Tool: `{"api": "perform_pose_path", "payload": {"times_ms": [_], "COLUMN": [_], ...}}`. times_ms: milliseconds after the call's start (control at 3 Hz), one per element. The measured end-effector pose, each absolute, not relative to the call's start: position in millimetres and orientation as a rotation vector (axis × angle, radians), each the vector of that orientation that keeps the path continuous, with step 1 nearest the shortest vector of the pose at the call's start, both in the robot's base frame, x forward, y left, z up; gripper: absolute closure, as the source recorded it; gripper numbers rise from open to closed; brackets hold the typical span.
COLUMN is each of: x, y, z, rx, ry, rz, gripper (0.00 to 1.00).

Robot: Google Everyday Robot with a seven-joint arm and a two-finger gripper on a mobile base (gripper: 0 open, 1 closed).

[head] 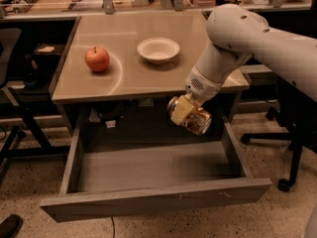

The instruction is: Place orange can into top drawer

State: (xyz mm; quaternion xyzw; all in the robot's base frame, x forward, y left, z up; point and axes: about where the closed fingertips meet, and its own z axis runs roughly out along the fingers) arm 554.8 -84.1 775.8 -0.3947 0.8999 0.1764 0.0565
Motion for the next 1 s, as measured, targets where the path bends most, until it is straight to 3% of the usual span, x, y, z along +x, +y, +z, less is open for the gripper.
{"api": "perform_pose_path", "payload": {"times_ms": [1000], "x": [546], "y": [-57], "z": [710], "rx": [-1.259], "ry": [2.778], "rz": [0.637], "gripper": [1.0]}}
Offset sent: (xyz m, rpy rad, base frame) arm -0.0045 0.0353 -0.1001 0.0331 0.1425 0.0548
